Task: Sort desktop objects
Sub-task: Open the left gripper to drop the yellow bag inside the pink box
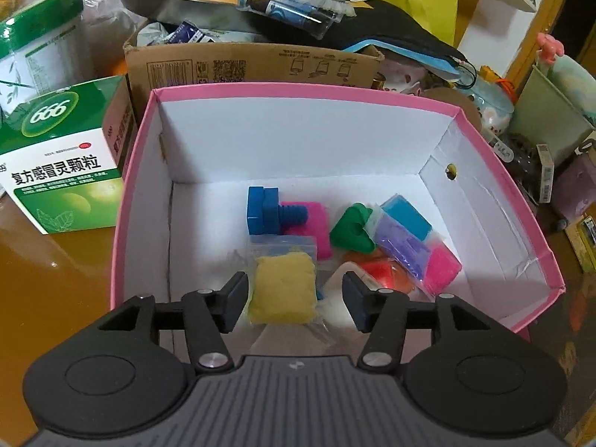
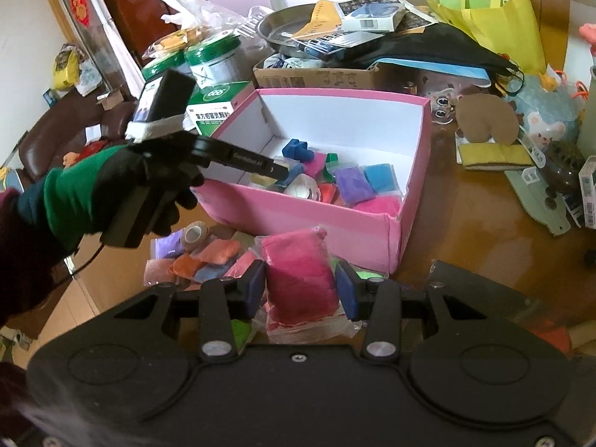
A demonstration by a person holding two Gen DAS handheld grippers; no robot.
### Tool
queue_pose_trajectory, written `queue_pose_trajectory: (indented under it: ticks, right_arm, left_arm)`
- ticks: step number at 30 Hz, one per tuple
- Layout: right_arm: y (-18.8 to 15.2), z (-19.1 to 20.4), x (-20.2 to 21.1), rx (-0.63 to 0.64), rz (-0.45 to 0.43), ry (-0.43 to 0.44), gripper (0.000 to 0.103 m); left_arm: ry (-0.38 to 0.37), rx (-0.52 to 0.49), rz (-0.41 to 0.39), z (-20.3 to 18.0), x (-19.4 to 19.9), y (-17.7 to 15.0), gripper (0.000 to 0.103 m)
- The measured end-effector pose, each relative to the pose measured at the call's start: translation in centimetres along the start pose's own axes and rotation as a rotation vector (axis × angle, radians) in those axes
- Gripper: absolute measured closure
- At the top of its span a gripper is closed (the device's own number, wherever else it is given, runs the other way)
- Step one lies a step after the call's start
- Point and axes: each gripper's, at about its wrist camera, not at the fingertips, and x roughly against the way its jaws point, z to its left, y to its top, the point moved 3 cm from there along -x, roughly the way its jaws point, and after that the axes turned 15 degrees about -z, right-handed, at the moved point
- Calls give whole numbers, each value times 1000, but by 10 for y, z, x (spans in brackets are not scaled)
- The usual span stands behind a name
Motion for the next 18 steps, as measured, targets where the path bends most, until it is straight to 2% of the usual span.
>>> queue_pose_trajectory:
  ticks: [9,18]
  right_arm:
    - [27,-1,-16,-26,-22,5,62]
    - [57,-1,-58,-31,-16,-12,62]
  left_arm:
    - [21,-10,-43,-6,32,4,41]
    - [22,-3,-106,-2,71,10,40]
